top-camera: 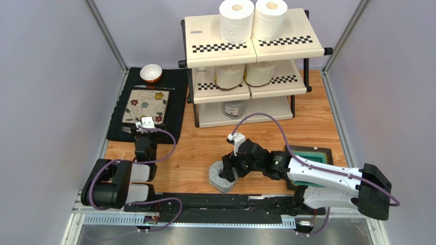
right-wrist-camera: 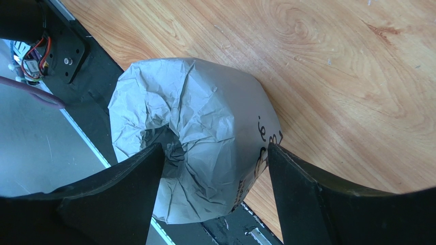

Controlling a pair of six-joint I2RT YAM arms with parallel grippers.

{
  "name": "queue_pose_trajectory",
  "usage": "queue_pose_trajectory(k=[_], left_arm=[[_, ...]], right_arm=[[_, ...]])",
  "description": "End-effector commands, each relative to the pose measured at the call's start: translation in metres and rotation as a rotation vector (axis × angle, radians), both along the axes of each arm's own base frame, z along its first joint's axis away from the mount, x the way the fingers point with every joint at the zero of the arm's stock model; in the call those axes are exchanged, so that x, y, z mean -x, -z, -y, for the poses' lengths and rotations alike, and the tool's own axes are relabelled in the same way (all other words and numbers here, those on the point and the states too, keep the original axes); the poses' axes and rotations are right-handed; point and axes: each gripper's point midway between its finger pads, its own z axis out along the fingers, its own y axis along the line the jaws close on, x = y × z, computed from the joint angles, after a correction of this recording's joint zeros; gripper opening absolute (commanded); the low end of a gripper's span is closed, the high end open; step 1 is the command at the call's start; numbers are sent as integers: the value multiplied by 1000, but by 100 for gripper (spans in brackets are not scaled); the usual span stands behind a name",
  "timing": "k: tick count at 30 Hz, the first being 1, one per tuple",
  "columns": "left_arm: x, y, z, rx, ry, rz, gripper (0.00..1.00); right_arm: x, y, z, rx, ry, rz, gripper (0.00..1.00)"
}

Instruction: Place and organize the paper towels onto the shelf

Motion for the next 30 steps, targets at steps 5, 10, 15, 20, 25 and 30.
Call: queue_pose_trajectory(k=[5, 10, 15, 20, 25, 30], left_arm=[[70, 73, -7, -23, 1, -206, 99], [70, 72, -7, -22, 1, -205, 99], [70, 73, -7, -23, 1, -206, 99], [70, 72, -7, -22, 1, -205, 99], [70, 73, -7, -23, 1, -206, 99], [70, 73, -7, -23, 1, -206, 99]], right_arm=[[-21, -20, -5, -34, 87, 84, 69], [-28, -14, 1, 8, 137, 92, 63], [-30, -11, 1, 33, 143, 89, 56], [-28, -12, -3, 27, 124, 84, 55], [-25, -9, -5, 37, 98, 73, 61], [-25, -5, -4, 52, 96, 68, 62]])
